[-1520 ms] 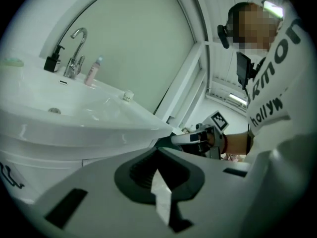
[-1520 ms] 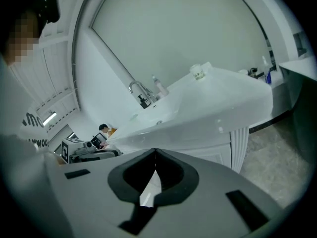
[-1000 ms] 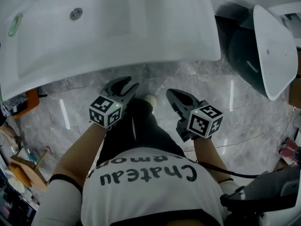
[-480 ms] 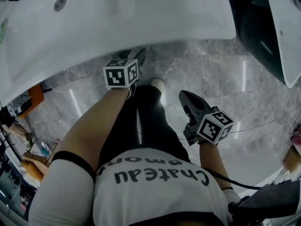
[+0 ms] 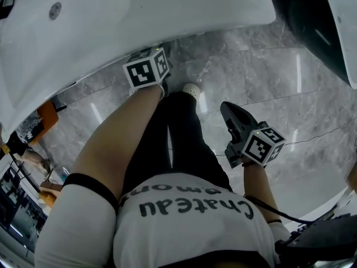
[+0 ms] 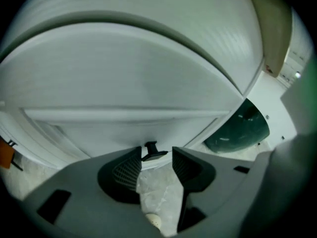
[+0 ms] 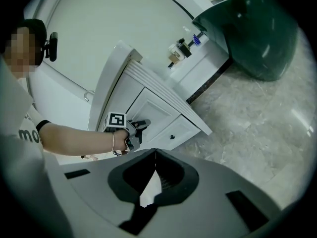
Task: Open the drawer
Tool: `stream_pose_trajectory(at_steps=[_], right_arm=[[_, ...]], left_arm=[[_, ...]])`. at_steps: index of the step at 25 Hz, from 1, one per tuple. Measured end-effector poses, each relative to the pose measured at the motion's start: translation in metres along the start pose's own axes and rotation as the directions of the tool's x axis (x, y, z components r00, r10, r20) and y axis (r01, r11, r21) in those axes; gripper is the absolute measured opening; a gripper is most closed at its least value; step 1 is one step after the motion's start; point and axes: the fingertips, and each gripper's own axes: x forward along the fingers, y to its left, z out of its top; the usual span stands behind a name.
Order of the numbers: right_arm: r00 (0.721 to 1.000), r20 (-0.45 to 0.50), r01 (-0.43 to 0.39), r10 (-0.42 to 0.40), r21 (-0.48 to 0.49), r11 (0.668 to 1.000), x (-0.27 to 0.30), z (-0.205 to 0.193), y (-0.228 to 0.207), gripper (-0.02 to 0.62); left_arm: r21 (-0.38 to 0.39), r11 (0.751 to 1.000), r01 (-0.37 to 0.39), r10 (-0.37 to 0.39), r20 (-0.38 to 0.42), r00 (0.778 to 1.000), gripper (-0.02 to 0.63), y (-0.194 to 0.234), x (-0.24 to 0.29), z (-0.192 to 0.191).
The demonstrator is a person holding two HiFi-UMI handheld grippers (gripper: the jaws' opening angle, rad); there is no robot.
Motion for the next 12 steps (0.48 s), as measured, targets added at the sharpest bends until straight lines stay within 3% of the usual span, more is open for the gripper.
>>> stream_pose_trajectory(at_steps=[2,6,12], right_arm=[[1.000,0.000,0.003,-0.003,0.005,1.000,-0.001,0.000,-0.004,0.011],[1.000,-0.001,0.014,-0.014,0.017,1.000,0.000,0.002,-0.011,0.011],[1.000,-0.004,0.020,-0.020,0.024,1.000,-0.001,-0.003,-0.011,0.011]], left_arm=[[-0.039,0.999,-0.031,0.031,-0.002,1.000,0.167,0.003,0.000,0.000],[-0.051,0.998,-0.047,0.047,-0.013,0.999,0.163,0.005,0.002,0.000],[0.026,0.998,-0.060,0.060,-0.024,0.998,0.156,0.008,-0.007,-0.006]])
